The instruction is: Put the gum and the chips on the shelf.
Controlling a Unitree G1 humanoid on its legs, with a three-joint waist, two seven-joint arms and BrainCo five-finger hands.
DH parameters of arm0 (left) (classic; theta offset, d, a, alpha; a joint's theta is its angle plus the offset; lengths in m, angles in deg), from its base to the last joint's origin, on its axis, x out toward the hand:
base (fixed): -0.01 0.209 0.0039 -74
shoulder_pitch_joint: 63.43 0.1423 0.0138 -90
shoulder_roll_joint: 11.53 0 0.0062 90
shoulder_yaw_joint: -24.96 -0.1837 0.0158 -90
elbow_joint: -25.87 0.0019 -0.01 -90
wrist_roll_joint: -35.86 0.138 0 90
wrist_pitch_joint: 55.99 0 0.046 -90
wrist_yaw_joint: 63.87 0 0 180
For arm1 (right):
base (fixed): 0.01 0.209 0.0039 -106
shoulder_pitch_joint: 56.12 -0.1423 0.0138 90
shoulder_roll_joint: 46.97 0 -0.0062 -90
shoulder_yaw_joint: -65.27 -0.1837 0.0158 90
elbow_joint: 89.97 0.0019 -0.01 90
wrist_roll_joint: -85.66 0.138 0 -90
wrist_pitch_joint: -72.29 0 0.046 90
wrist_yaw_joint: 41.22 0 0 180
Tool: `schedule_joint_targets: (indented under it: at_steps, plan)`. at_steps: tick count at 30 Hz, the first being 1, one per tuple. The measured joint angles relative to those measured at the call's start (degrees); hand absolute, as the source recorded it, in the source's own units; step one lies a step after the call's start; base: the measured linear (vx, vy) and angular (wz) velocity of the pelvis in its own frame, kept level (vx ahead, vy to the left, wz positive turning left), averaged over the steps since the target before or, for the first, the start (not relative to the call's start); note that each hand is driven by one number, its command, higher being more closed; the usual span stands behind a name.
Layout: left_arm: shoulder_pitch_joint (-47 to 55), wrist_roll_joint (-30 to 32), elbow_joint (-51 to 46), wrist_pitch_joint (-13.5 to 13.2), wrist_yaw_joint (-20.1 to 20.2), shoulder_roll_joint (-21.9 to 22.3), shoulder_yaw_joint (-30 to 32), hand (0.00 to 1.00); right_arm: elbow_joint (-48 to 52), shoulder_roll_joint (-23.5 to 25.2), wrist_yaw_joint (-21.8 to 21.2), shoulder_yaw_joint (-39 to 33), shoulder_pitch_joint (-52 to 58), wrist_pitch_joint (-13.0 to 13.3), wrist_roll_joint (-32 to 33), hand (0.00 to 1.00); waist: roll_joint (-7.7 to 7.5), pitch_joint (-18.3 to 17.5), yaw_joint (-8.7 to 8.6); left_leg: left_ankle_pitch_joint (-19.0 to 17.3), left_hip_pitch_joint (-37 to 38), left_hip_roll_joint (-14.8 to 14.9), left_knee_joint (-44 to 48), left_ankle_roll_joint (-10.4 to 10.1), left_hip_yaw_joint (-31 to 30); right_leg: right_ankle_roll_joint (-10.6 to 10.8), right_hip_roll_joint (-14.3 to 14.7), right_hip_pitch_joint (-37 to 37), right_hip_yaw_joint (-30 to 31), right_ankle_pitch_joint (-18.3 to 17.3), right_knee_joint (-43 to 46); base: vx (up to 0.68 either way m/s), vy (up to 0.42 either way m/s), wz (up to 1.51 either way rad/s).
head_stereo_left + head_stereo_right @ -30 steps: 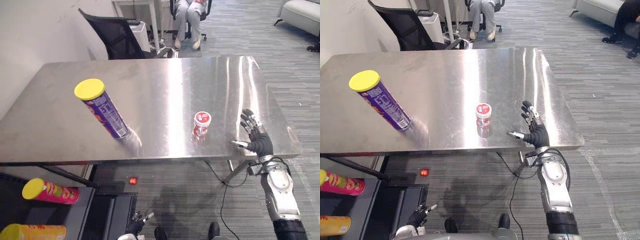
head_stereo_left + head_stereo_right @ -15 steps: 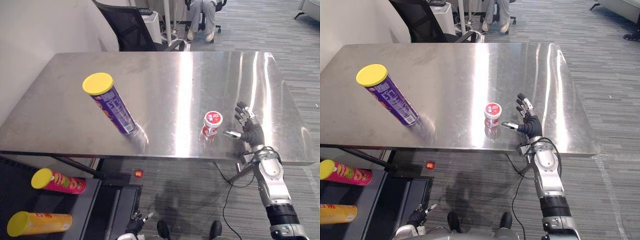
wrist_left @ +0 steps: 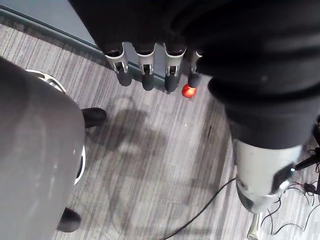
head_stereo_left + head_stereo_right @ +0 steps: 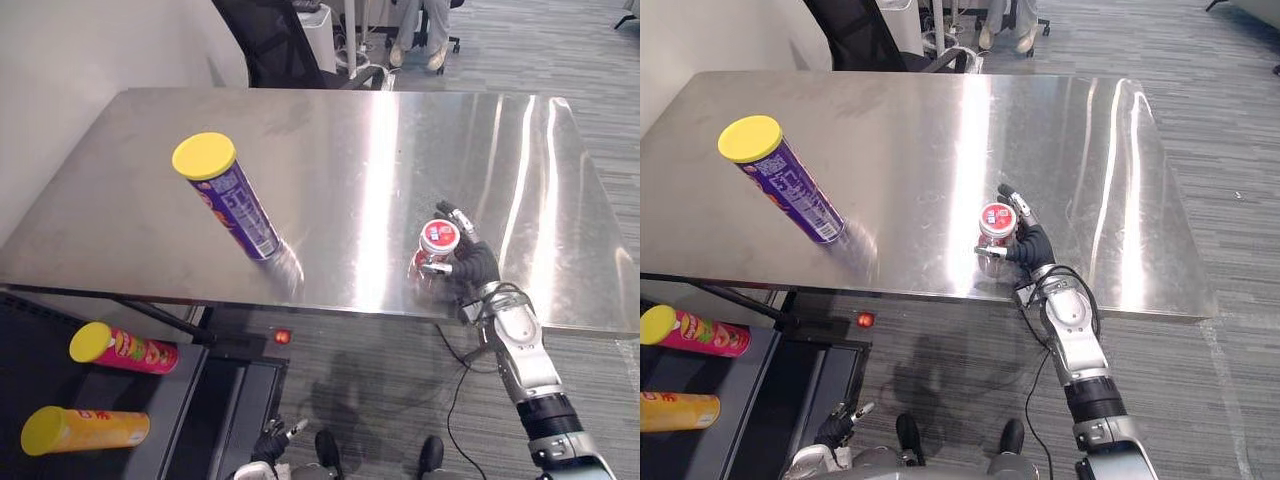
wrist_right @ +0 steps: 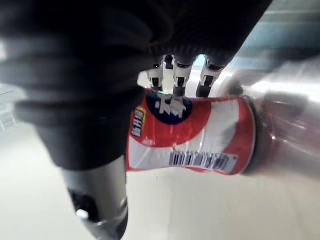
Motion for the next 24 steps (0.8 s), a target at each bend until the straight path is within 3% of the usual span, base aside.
schedule_joint_targets:
  at_steps: [2,3,24]
  plan:
    - [-0.1,-0.3,0.0,0.0,0.0,0.0,0.0,0.00,0.0,0.0,0.0,0.4,-0.5,0.0,0.0,0.00,-0.09,0.3,-0.01,0.0,-0.1,0.0,0.0,0.0,-0.1,0.0,0.0,0.0,-0.1,0.0,0.0,-0.02,-0.021,0.05]
    - [-0.1,-0.3,0.0,0.0,0.0,0.0,0.0,0.00,0.0,0.0,0.1,0.8,-0.7,0.0,0.0,1.00,-0.11,0.3,-0.02,0.0,-0.3,0.0,0.0,0.0,-0.2,0.0,0.0,-0.1,-0.3,0.0,-0.1,-0.01,-0.017,0.06]
    - [0.0,-0.3,-1.4,0.0,0.0,0.0,0.0,0.00,-0.1,0.0,0.3,1.9,-2.2,-1.2,-1.3,1.00,-0.36,0.6,0.84,0.0,-0.4,0.0,0.0,0.0,-0.4,0.0,0.0,0.1,-0.7,0.0,-0.2,0.00,-0.004,0.01]
